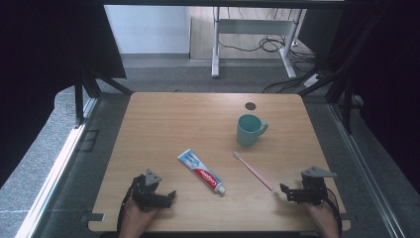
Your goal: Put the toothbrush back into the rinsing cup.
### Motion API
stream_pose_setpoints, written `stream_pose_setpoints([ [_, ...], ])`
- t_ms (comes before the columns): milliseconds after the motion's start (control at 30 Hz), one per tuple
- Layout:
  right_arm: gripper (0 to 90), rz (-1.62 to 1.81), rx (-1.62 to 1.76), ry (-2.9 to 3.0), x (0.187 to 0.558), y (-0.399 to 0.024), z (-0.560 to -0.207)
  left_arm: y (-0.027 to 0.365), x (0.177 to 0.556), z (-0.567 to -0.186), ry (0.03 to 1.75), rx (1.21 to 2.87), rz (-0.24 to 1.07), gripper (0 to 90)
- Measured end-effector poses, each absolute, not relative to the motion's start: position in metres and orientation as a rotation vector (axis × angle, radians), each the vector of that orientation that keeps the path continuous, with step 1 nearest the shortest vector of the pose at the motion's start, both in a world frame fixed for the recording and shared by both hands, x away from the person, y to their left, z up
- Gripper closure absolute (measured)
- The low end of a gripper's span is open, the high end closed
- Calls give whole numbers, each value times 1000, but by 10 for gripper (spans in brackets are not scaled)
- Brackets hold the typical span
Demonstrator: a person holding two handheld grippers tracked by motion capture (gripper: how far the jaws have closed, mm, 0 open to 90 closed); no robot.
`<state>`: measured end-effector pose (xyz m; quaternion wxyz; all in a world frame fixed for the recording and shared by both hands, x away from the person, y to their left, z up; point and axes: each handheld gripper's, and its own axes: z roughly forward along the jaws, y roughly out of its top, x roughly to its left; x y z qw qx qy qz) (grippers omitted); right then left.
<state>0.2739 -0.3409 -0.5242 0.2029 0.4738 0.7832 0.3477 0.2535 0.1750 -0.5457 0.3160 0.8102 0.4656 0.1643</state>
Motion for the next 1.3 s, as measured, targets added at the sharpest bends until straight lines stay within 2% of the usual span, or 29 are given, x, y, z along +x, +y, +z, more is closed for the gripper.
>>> stream_pose_setpoints([
  [233, 52, 997, 1320, 2208, 275, -338, -518, 175, 254, -546, 1226, 2133, 433, 0],
  [1300, 32, 854, 1352, 2413, 307, -313, -503, 175, 254, -546, 1226, 2134, 433, 0],
])
